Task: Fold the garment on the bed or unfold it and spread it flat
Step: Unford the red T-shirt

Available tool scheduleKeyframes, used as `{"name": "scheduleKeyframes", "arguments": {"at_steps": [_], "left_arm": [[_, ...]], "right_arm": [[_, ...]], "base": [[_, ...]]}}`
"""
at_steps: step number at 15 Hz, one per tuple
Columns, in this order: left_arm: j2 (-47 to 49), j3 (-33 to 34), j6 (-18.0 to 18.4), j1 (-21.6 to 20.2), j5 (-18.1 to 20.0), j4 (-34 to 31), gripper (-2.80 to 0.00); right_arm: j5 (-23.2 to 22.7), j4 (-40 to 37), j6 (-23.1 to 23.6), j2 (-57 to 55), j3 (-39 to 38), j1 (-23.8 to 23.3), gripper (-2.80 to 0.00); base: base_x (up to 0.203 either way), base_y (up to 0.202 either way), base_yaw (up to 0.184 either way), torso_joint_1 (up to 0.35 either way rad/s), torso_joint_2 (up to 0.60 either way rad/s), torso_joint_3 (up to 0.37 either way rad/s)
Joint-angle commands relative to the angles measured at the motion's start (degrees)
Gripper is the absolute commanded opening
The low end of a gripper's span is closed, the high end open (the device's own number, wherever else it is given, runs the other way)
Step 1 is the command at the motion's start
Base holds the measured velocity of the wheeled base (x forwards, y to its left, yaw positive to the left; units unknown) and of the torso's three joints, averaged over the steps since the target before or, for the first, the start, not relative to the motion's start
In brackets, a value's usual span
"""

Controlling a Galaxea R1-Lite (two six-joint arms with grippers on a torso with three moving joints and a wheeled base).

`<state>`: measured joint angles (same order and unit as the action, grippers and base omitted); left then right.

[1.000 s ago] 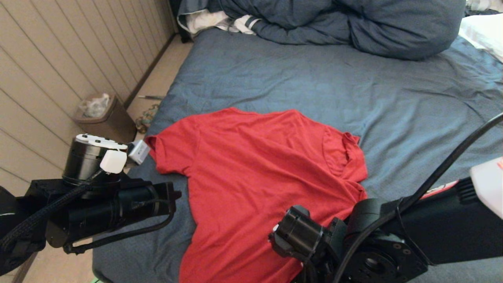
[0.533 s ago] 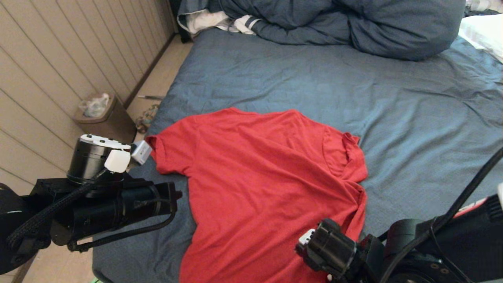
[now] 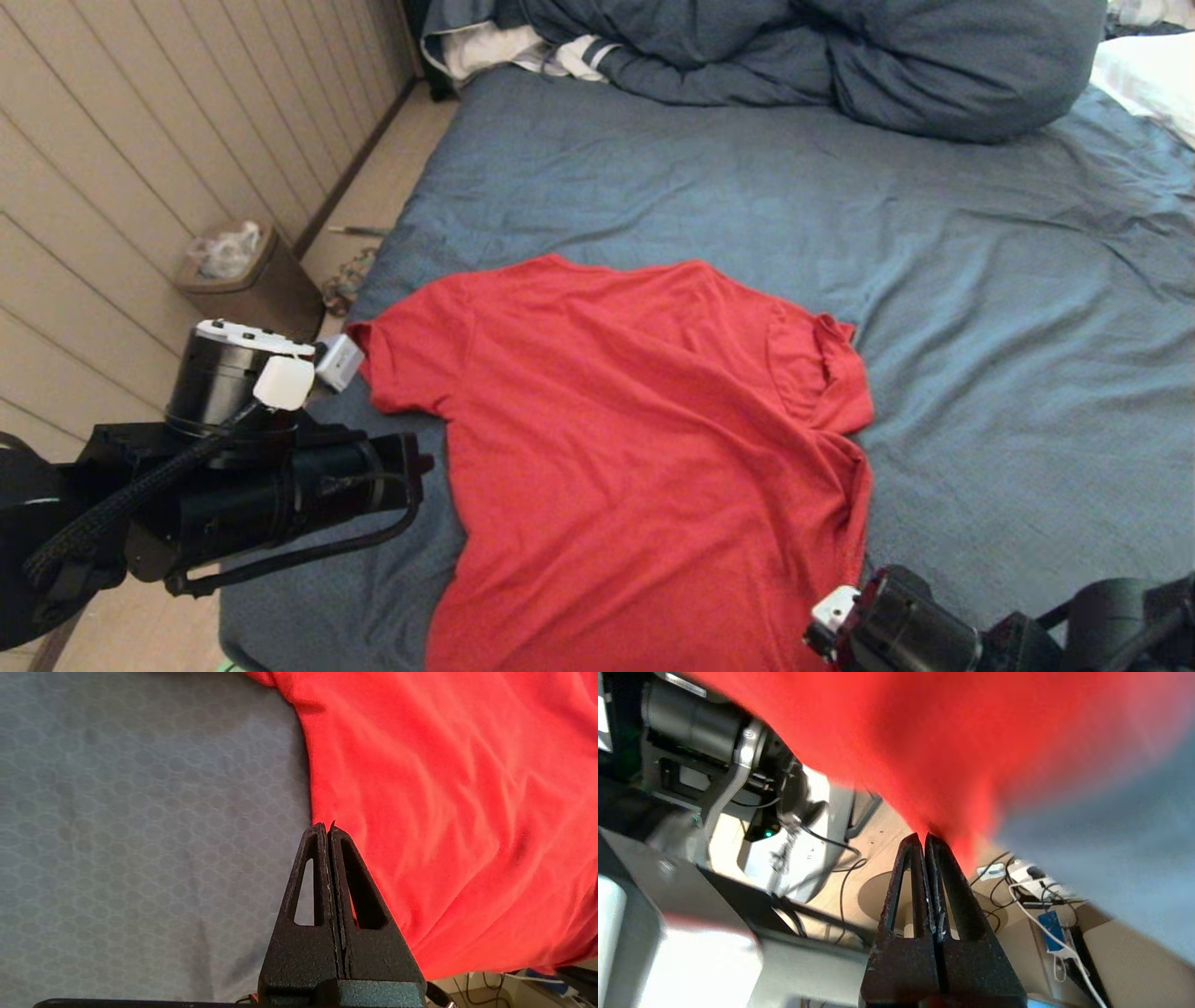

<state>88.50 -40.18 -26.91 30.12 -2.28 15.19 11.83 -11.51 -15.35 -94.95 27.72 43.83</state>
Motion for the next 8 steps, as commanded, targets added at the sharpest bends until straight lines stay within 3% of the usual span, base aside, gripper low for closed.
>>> {"name": "scheduleKeyframes", "arguments": {"at_steps": [1,6,8], "left_arm": [[0.00,-0.07,-0.24,0.02,-0.01,0.10,-2.80],[0.09,-0.49,-0.24,0.02,-0.15,0.02,-2.80],[-0.08,-1.85,-0.24,-0.22,-0.18,-0.29,-2.80]], "right_arm": [[-0.28,-0.08,-0.14,6.75,-4.41,-0.70,-2.80],[-0.25,-0.13,-0.25,10.51,-5.93,-0.95,-2.80],[-0.03,-0.51,0.10,16.11,-2.74,-2.98,-2.80]], "base": [[0.000,0.000,0.000,0.000,0.00,0.000],[0.000,0.000,0.000,0.000,0.00,0.000],[0.000,0.000,0.000,0.000,0.00,0.000]]}}
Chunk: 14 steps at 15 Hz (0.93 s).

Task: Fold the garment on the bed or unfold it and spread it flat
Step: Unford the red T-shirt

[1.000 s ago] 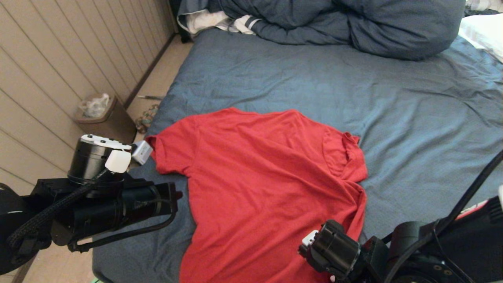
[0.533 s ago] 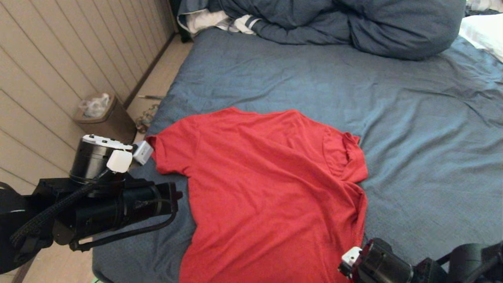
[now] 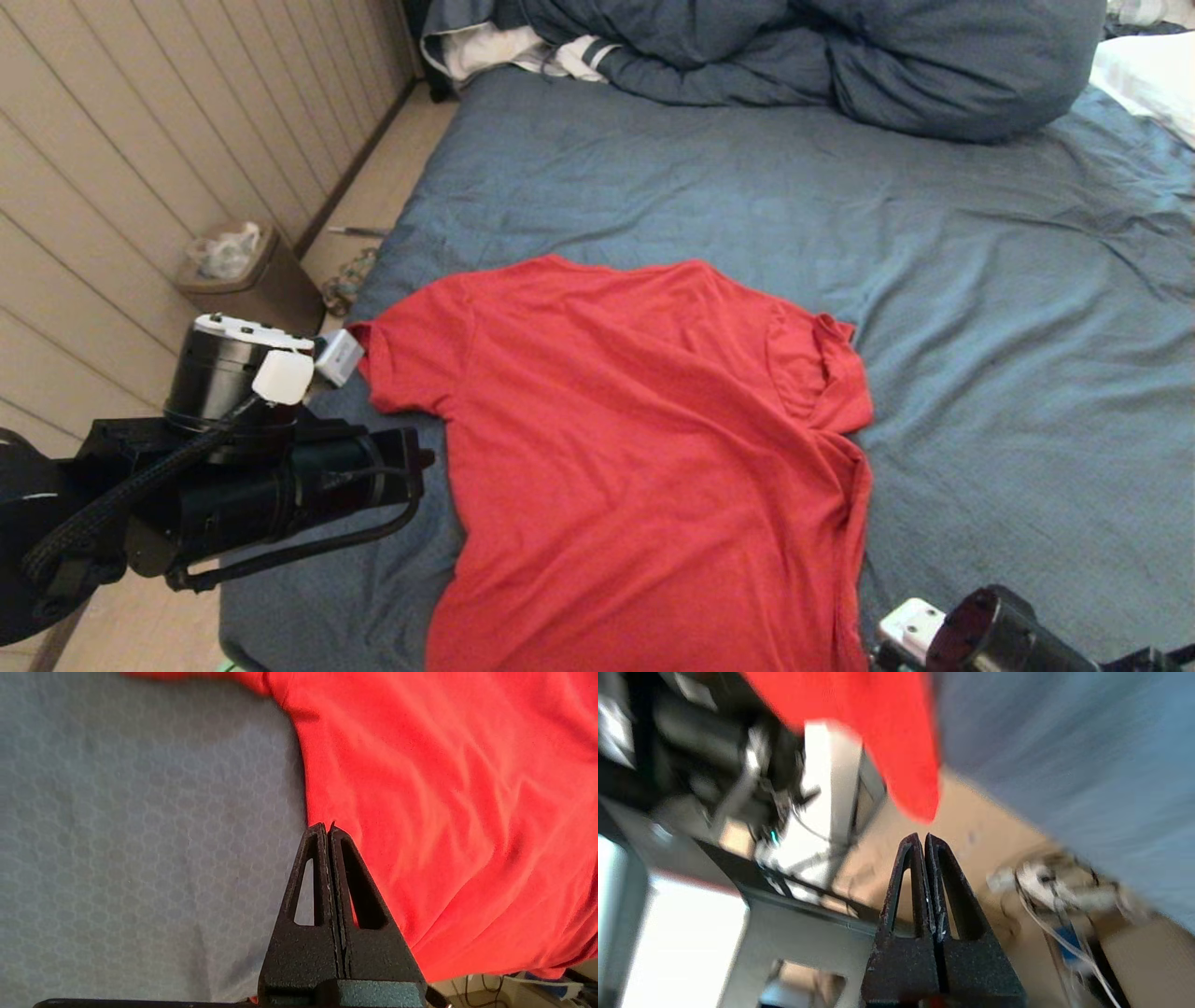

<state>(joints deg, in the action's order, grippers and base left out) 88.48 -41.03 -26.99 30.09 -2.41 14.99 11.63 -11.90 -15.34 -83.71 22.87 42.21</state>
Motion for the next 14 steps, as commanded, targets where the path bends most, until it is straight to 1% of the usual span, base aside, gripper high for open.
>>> {"name": "scheduleKeyframes", "arguments": {"at_steps": [1,2,5,7,10,12,14], "left_arm": [[0.03,-3.06,-0.06,-1.36,-0.09,-0.76,-2.80],[0.21,-4.51,0.06,-2.36,-0.06,-1.69,-2.80],[2.86,-13.24,0.57,-5.05,-0.15,-5.78,-2.80],[5.63,-20.45,1.66,-6.38,-0.15,-8.45,-2.80],[13.39,-30.76,3.31,-7.83,-0.27,-11.22,-2.80],[16.70,-34.32,4.21,-8.95,-0.46,-11.98,-2.80],[22.18,-38.19,4.47,-11.18,-0.34,-11.88,-2.80]], "right_arm": [[0.23,-0.35,0.80,5.99,6.26,-3.79,-2.80],[0.26,-0.75,1.97,6.55,9.96,-6.54,-2.80],[-0.11,-2.33,6.41,3.71,24.79,-13.92,-2.80],[-0.27,-2.76,7.53,-1.77,34.61,-16.64,-2.80],[-0.41,-2.62,8.01,-10.68,47.32,-17.87,-2.80],[-0.46,-2.44,8.00,-14.59,52.21,-18.53,-2.80],[-0.49,-2.40,7.87,-21.28,59.23,-19.36,-2.80]], "base": [[0.000,0.000,0.000,0.000,0.00,0.000],[0.000,0.000,0.000,0.000,0.00,0.000],[0.000,0.000,0.000,0.000,0.00,0.000],[0.000,0.000,0.000,0.000,0.00,0.000],[0.000,0.000,0.000,0.000,0.00,0.000],[0.000,0.000,0.000,0.000,0.00,0.000],[0.000,0.000,0.000,0.000,0.00,0.000]]}}
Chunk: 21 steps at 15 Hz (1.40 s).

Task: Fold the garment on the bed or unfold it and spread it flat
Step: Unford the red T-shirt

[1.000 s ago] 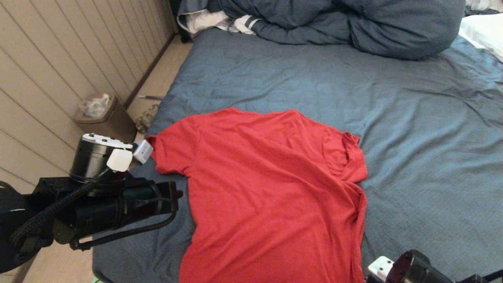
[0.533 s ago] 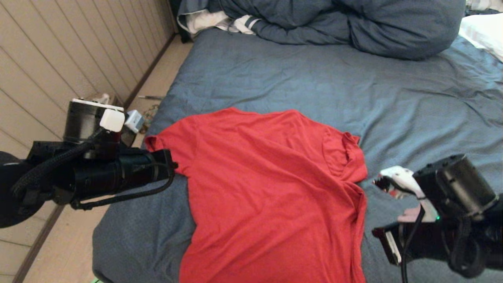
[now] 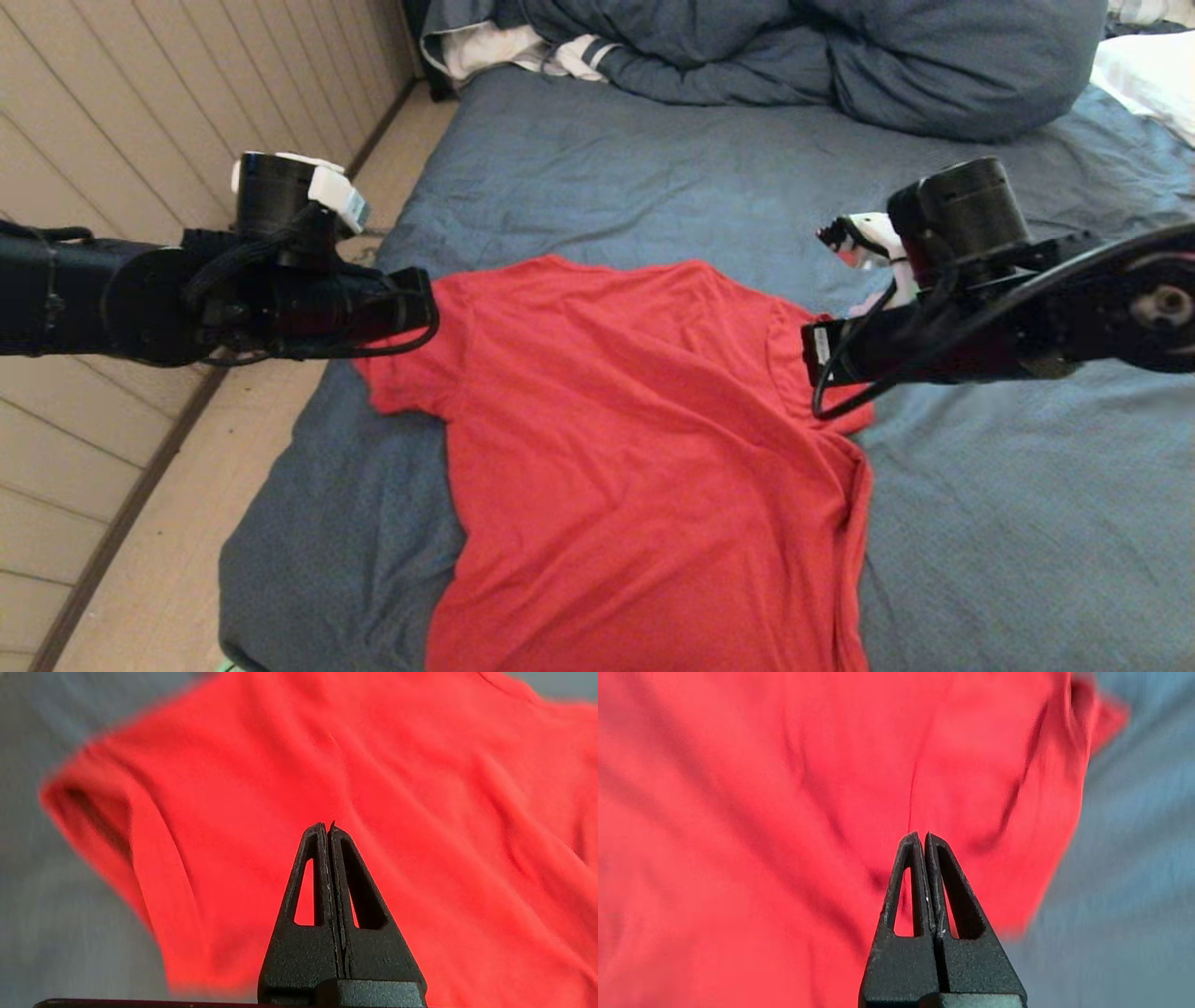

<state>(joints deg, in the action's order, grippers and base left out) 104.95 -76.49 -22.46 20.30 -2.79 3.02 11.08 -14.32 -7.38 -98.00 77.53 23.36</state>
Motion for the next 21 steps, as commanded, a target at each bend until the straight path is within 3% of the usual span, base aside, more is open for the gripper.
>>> {"name": "scheduleKeyframes", "arguments": {"at_steps": [1,4,8,11,14,19,21], "left_arm": [[7.68,-4.53,0.01,-2.70,0.18,0.12,-2.80],[10.69,-7.16,0.83,-4.16,0.20,0.15,-2.80],[14.67,-9.25,3.91,-10.44,0.07,0.23,-2.80],[16.31,-11.53,5.32,-19.68,0.34,0.23,-2.80],[16.81,-12.90,6.30,-24.33,1.27,0.23,-2.80],[16.50,-13.01,6.35,-25.28,2.16,0.21,-2.80],[14.17,-12.79,6.24,-30.46,4.67,0.04,-2.80]], "right_arm": [[0.02,0.10,-0.09,-9.67,6.93,-0.80,-2.80],[-0.62,0.17,-0.14,-13.36,9.78,-1.42,-2.80],[-1.13,0.17,0.51,-18.04,11.46,-6.00,-2.80],[-1.59,0.15,1.17,-17.12,9.14,-8.73,-2.80],[-1.68,0.09,2.28,-16.52,8.07,-9.91,-2.80],[-1.68,0.12,2.52,-16.16,7.53,-10.45,-2.80],[-1.68,0.17,2.89,-15.38,6.05,-11.84,-2.80]], "base": [[0.000,0.000,0.000,0.000,0.00,0.000],[0.000,0.000,0.000,0.000,0.00,0.000],[0.000,0.000,0.000,0.000,0.00,0.000],[0.000,0.000,0.000,0.000,0.00,0.000],[0.000,0.000,0.000,0.000,0.00,0.000],[0.000,0.000,0.000,0.000,0.00,0.000],[0.000,0.000,0.000,0.000,0.00,0.000]]}}
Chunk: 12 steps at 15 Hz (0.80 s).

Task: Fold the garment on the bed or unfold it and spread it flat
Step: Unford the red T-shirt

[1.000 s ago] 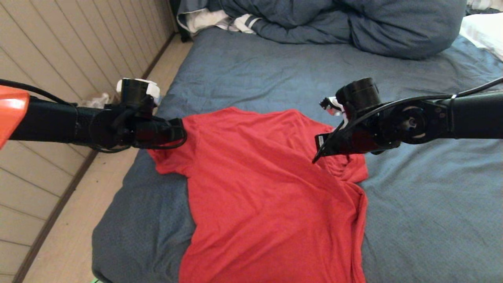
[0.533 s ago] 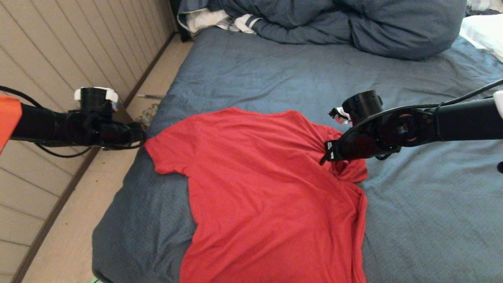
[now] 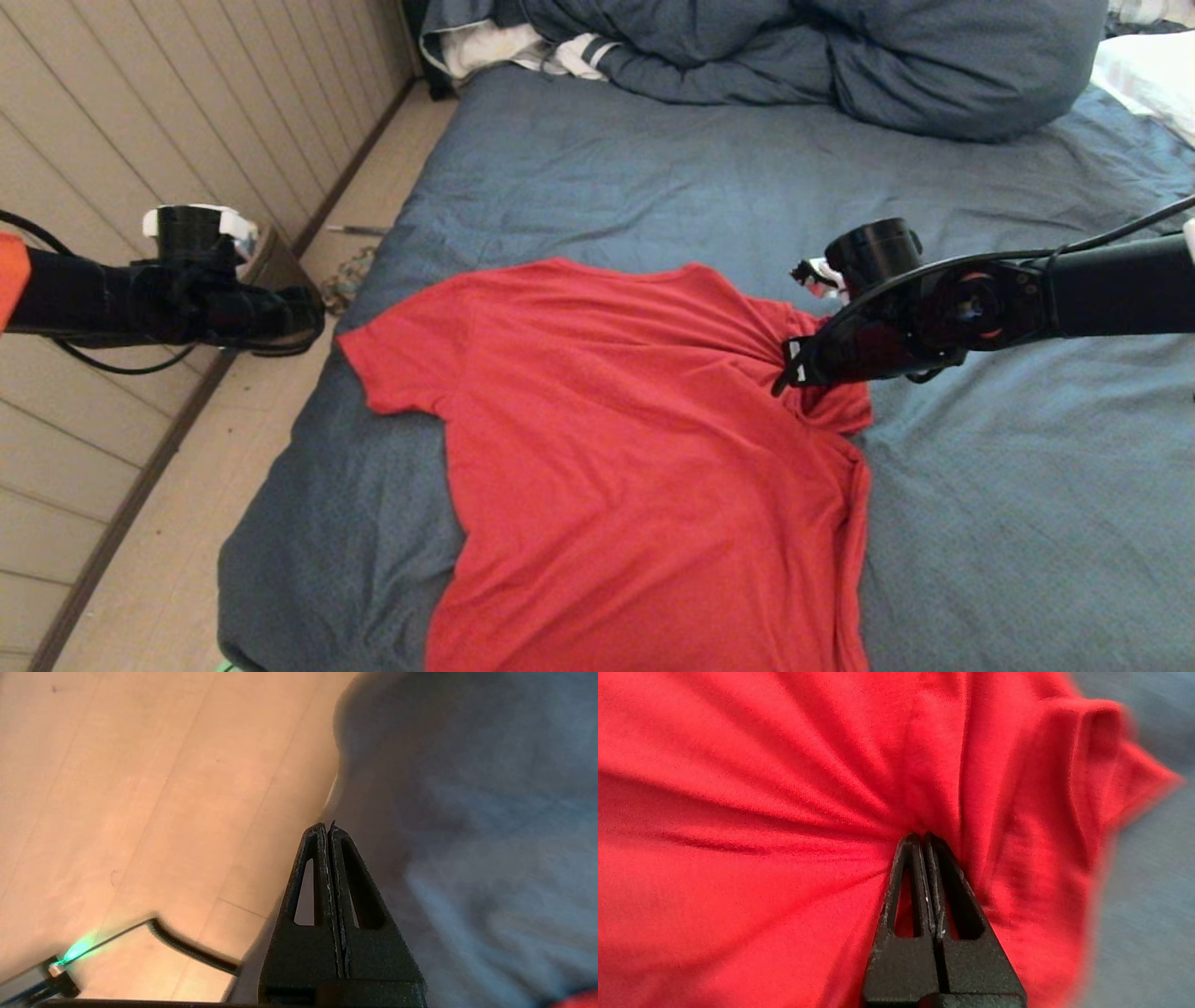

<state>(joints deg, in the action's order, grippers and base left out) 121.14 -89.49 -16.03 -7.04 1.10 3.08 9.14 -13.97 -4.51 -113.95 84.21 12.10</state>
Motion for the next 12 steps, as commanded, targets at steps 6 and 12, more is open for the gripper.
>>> {"name": "scheduleKeyframes", "arguments": {"at_steps": [6,12], "left_arm": [[-13.82,3.62,-0.49,0.80,5.06,-4.49,-2.80],[-18.93,10.63,-2.16,13.22,5.88,-5.60,-2.80]], "right_arm": [[-1.32,-0.36,-0.50,3.03,0.34,-0.24,-2.80],[-2.20,-0.44,-0.92,9.79,-0.46,0.45,-2.80]], "base": [[0.000,0.000,0.000,0.000,0.00,0.000],[0.000,0.000,0.000,0.000,0.00,0.000]]}}
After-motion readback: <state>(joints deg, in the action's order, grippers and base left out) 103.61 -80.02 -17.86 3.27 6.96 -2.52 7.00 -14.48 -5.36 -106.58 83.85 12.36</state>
